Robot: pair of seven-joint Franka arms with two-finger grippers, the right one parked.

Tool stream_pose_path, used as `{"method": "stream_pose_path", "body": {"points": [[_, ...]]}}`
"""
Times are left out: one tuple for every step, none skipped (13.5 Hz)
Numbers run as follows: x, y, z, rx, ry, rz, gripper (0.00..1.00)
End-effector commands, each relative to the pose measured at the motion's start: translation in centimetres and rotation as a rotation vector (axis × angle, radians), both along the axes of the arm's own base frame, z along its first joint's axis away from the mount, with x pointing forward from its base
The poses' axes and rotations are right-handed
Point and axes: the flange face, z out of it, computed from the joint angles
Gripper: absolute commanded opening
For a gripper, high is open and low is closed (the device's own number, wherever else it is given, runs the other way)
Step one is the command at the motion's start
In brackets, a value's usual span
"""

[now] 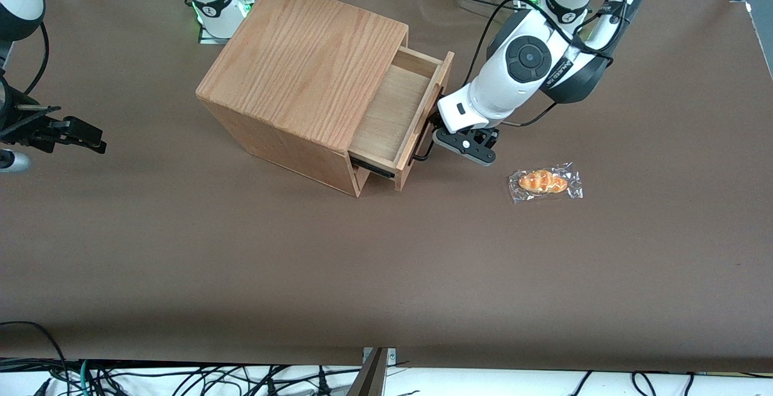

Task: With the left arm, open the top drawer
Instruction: 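Pull the handle outward with the left gripper, sliding the drawer open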

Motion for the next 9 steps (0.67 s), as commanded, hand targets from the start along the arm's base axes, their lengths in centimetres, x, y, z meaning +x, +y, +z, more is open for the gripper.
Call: {"method": "stream_pose_path", "body": {"points": [[-0.3, 2.0, -0.7, 0.055, -0.004, -0.035, 1.00], [0.1, 2.8, -0.3, 0.054, -0.012, -0.036, 1.00], [0.1, 3.1, -0.2, 0.060, -0.004, -0.045, 1.00], [0.2, 3.5, -0.3, 0.064, 0.004, -0.048, 1.00], [0.4, 3.9, -0.3, 0.066, 0.003, -0.042, 1.00], [0.4, 4.1, -0.3, 0.067, 0.006, -0.039, 1.00], [0.5, 4.3, -0.2, 0.071, 0.011, -0.036, 1.00], [0.5, 4.4, 0.0, 0.071, 0.008, -0.035, 1.00], [0.5, 4.4, 0.0, 0.071, 0.008, -0.035, 1.00]]}}
